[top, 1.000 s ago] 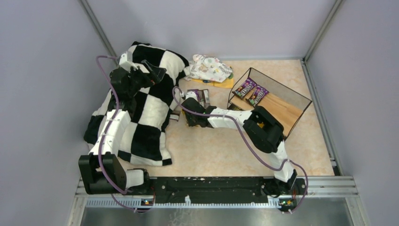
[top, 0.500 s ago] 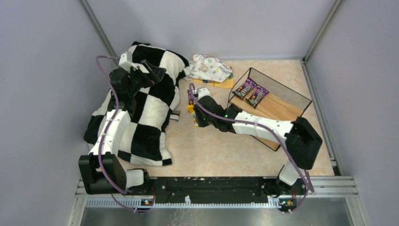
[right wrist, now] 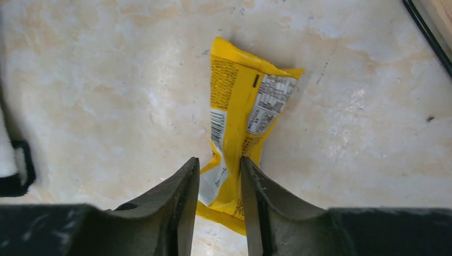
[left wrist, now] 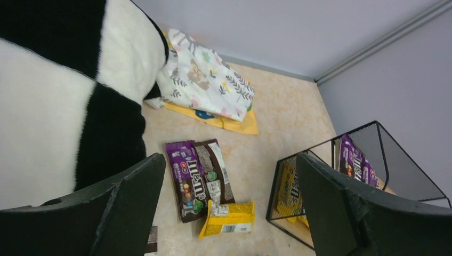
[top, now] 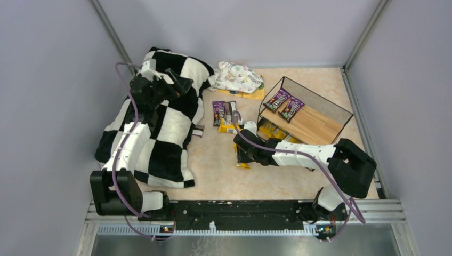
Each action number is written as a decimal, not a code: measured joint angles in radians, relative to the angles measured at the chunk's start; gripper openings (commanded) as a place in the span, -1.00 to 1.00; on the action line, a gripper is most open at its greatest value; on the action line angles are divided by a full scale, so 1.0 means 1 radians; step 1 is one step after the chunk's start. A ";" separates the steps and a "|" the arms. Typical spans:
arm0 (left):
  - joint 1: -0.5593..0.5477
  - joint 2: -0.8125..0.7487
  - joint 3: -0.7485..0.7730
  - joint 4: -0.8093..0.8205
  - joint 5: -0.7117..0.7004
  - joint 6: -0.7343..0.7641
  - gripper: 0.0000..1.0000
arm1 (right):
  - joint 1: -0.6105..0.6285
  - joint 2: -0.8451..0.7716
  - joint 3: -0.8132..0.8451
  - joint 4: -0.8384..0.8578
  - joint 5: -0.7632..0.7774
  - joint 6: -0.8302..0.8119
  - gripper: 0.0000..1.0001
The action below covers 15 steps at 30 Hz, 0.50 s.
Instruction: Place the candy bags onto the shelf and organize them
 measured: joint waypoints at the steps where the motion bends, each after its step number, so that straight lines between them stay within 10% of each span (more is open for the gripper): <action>1: -0.018 0.008 0.002 -0.009 -0.008 0.007 0.96 | 0.004 0.000 -0.002 0.004 -0.002 0.019 -0.11; 5: -0.120 0.047 0.032 -0.062 -0.058 0.067 0.97 | 0.008 -0.023 -0.002 0.031 -0.008 0.047 0.26; 15: -0.252 0.052 0.074 -0.152 -0.171 0.197 0.96 | 0.087 -0.103 -0.002 -0.013 -0.020 -0.309 0.38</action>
